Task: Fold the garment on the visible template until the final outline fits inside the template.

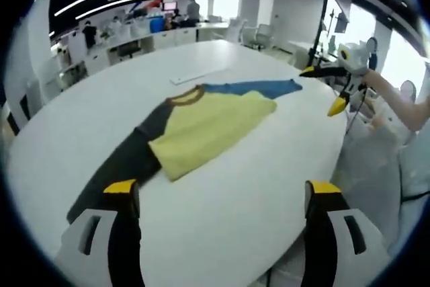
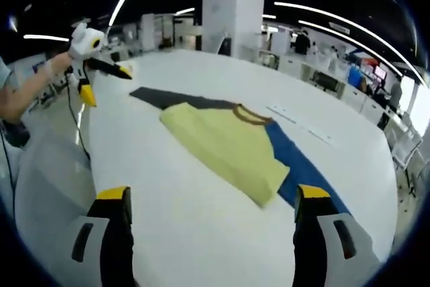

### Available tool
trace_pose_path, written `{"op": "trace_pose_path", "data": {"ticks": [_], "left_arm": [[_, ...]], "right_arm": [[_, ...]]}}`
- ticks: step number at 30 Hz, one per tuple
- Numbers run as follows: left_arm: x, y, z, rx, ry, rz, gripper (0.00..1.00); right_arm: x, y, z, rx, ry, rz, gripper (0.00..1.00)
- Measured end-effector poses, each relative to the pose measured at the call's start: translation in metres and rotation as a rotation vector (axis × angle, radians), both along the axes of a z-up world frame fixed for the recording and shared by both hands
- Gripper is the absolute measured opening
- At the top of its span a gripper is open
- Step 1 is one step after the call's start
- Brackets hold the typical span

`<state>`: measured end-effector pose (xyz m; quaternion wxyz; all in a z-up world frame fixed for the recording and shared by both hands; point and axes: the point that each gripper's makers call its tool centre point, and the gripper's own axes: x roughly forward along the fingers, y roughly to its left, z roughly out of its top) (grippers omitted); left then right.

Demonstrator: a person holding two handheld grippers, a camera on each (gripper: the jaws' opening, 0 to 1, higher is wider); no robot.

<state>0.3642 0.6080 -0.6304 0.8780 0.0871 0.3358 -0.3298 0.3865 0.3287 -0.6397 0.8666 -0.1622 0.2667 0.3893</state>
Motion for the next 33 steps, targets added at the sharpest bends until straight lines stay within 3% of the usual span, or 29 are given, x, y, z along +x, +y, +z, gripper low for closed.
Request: {"op": "trace_pose_path", "data": {"ticks": [14,18,20,22,33], "left_arm": [[0.005,0.000,0.002,-0.022,-0.003,0.008,0.99],[0.010,-0.003,-0.001,0.001,0.005,0.004,0.99],[0.012,-0.004,-0.004,0.007,0.013,0.004,0.99],[0.011,-0.006,-0.002,-0.005,0.006,-0.004,1.00],[0.011,0.001,0.005,-0.015,-0.010,0.006,1.00]], "right_arm": [[0.002,0.000,-0.004,-0.009,0.024,0.010,1.00],[0.005,-0.006,0.002,0.025,0.001,-0.013,1.00],[0.004,-0.011,-0.001,0.013,0.020,-0.018,1.00],[0.006,-0.015,-0.002,-0.016,0.009,-0.019,1.00],[0.012,-0.018,-0.001,0.015,0.022,-0.041,1.00]]}}
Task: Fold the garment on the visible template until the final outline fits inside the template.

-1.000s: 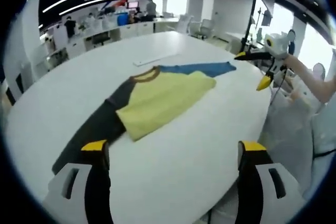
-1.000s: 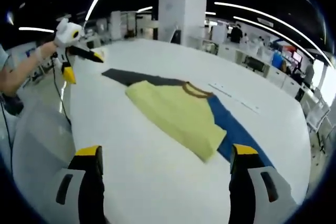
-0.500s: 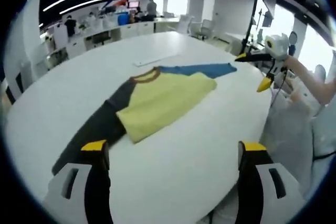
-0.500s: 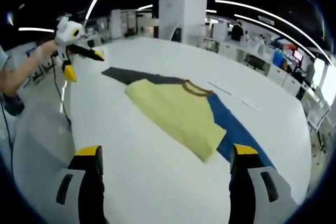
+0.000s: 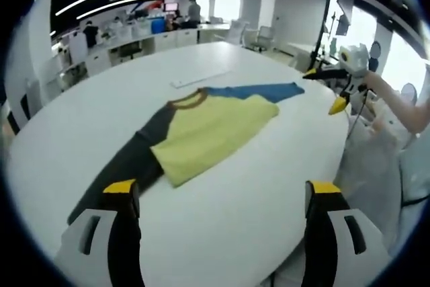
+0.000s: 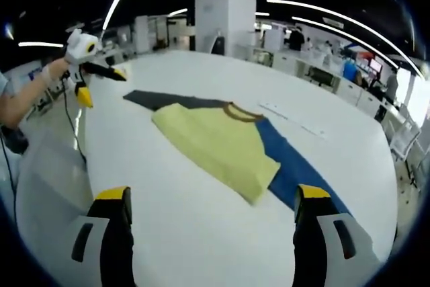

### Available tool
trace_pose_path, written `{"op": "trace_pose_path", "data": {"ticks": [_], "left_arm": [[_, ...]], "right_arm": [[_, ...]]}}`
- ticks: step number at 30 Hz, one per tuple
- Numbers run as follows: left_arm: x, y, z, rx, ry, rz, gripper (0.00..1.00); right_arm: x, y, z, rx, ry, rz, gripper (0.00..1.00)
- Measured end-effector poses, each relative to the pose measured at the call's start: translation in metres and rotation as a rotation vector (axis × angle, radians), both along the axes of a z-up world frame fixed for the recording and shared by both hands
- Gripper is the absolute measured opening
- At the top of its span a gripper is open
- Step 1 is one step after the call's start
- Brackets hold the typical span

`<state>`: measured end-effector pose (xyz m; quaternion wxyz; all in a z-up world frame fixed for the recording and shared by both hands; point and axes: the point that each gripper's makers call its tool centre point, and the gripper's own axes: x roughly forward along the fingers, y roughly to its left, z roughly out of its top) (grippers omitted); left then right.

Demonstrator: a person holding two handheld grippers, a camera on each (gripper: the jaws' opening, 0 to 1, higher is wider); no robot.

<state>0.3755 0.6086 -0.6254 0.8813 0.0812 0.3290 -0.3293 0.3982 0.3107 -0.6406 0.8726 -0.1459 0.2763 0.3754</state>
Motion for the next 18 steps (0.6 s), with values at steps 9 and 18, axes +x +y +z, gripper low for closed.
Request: {"op": "trace_pose_path", "data": {"ticks": [9,18], "left_arm": [[0.0009,0.0026,-0.0052,-0.015,0.018,0.005,0.99],[0.0072,0.0019,-0.0085,-0.015,0.026,-0.003,0.98]], "right_arm": [[-0.0003,0.0048,-0.0017,0.009,0.008,0.005,1.00],[0.0056,0.0012,-0.0036,0.022,0.013,-0.013,1.00]]}}
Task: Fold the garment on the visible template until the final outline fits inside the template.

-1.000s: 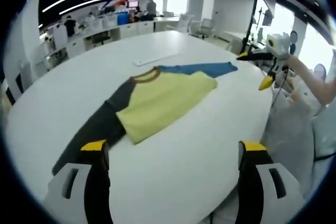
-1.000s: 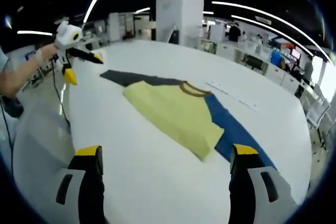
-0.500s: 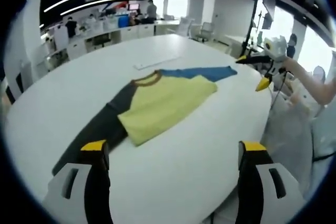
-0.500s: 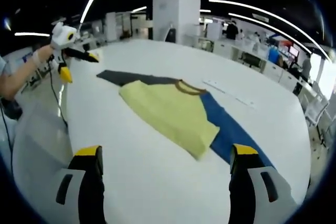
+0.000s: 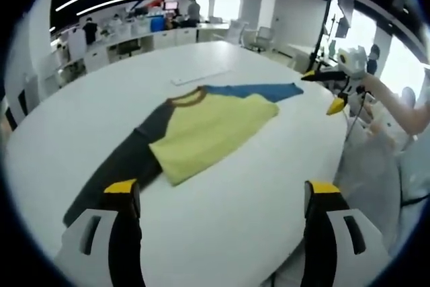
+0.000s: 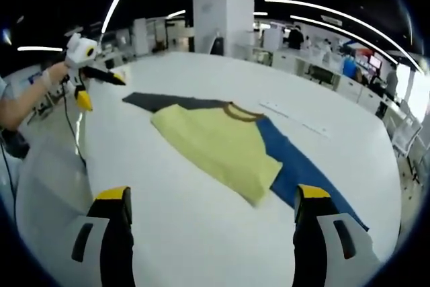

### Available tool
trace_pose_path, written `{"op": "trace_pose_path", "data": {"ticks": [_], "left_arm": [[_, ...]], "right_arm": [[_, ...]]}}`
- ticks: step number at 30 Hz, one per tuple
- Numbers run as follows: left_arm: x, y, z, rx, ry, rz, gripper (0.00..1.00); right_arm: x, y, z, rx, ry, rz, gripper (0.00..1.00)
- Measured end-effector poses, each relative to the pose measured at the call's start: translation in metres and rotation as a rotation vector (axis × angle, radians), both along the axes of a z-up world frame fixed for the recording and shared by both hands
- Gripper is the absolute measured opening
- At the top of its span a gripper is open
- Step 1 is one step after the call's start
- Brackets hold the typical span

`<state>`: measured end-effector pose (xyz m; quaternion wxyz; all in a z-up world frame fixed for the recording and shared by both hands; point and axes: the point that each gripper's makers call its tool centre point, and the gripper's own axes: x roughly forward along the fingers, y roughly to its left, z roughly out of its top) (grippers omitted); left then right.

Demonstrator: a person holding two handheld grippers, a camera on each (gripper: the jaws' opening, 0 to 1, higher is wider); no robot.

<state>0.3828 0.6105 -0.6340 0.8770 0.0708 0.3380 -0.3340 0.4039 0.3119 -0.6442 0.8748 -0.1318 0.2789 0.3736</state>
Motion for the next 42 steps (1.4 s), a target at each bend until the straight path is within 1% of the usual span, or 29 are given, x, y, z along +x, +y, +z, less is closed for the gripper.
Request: {"op": "trace_pose_path", "data": {"ticks": [3,5,8,11,14,19,22,24,30,32,37,39,40,42], "left_arm": [[0.007,0.001,-0.001,-0.006,-0.005,0.015,1.00],[0.009,0.002,-0.001,-0.007,-0.005,0.017,0.97],[0.012,0.001,-0.001,-0.021,-0.002,0.017,0.95],[0.016,0.002,-0.006,-0.013,0.010,0.016,0.94],[0.019,0.003,-0.010,-0.011,0.020,0.015,0.93],[0.027,0.002,-0.015,-0.020,0.030,0.018,0.90],[0.030,0.003,-0.020,-0.012,0.042,0.025,0.90],[0.032,0.004,-0.022,-0.021,0.048,0.031,0.88],[0.037,0.006,-0.027,-0.048,0.064,0.050,0.81],[0.038,0.006,-0.028,-0.069,0.074,0.054,0.81],[0.042,0.009,-0.035,-0.063,0.085,0.064,0.77],[0.043,0.009,-0.037,-0.066,0.088,0.068,0.74],[0.045,0.011,-0.038,-0.066,0.088,0.073,0.73],[0.047,0.013,-0.042,-0.065,0.095,0.079,0.73]], "right_arm": [[0.005,-0.003,-0.001,-0.002,-0.002,-0.017,1.00],[0.006,-0.003,-0.002,0.000,0.003,-0.020,1.00],[0.008,-0.004,-0.005,0.008,0.015,-0.025,0.96],[0.011,-0.005,-0.012,0.001,0.031,-0.034,0.95],[0.013,-0.005,-0.015,0.002,0.039,-0.033,0.95],[0.019,-0.004,-0.017,0.002,0.044,-0.031,0.94],[0.022,-0.004,-0.019,0.003,0.047,-0.031,0.93],[0.024,-0.005,-0.020,0.001,0.048,-0.033,0.91],[0.028,-0.004,-0.025,0.006,0.066,-0.038,0.89],[0.030,-0.003,-0.027,0.010,0.075,-0.038,0.87],[0.032,-0.002,-0.031,0.025,0.086,-0.046,0.82],[0.034,-0.002,-0.032,0.018,0.086,-0.057,0.81],[0.033,-0.001,-0.033,0.016,0.086,-0.049,0.80],[0.032,0.000,-0.035,0.028,0.101,-0.049,0.77]]}}
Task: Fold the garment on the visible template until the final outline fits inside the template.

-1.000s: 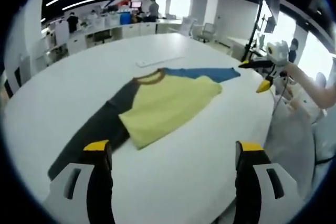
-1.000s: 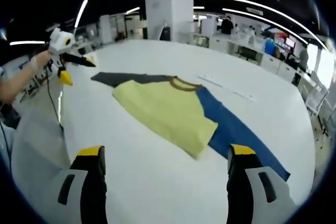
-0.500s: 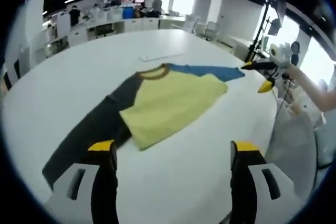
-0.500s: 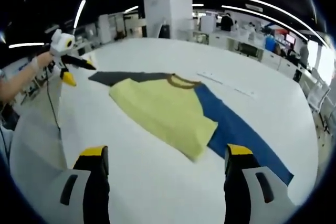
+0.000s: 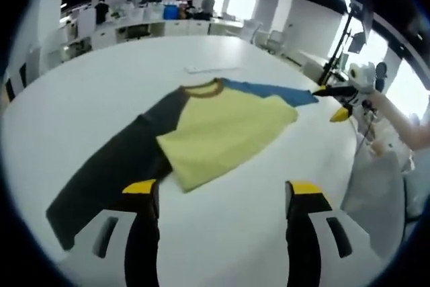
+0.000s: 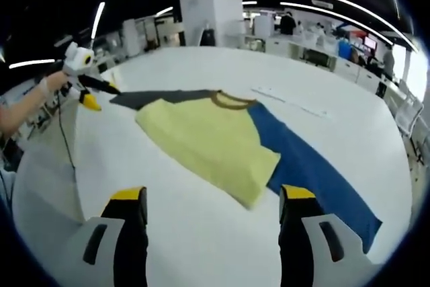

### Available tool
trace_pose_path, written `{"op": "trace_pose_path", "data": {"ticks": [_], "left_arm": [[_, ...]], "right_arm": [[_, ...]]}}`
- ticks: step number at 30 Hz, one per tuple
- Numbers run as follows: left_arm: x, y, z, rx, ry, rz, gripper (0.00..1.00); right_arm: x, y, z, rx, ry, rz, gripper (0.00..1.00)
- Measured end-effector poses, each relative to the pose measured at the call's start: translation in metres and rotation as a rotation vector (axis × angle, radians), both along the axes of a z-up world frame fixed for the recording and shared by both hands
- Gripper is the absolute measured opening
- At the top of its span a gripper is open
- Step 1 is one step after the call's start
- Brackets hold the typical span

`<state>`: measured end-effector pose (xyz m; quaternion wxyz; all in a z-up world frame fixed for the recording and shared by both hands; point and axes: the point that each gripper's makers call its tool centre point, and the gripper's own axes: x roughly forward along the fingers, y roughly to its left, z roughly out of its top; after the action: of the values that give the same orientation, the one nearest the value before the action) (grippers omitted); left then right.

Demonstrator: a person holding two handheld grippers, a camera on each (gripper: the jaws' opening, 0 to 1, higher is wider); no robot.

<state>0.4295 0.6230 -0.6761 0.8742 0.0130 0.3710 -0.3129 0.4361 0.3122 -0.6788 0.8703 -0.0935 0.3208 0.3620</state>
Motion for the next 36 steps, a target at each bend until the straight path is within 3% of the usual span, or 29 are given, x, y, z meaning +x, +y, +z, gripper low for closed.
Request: {"op": "trace_pose_path", "data": {"ticks": [3,23,29,36], "left_arm": [[0.003,0.002,-0.004,0.009,0.010,0.005,0.73],[0.019,-0.004,-0.024,-0.030,0.069,0.034,0.54],[0.024,0.001,-0.032,-0.027,0.073,0.068,0.48],[0.025,0.006,-0.036,-0.022,0.082,0.089,0.45]], "right_arm": [[0.001,0.000,-0.005,-0.002,0.014,-0.003,0.72],[0.016,-0.007,-0.023,0.008,0.049,-0.050,0.62],[0.019,-0.007,-0.031,-0.013,0.056,-0.050,0.67],[0.022,-0.009,-0.033,-0.008,0.063,-0.057,0.62]]}}
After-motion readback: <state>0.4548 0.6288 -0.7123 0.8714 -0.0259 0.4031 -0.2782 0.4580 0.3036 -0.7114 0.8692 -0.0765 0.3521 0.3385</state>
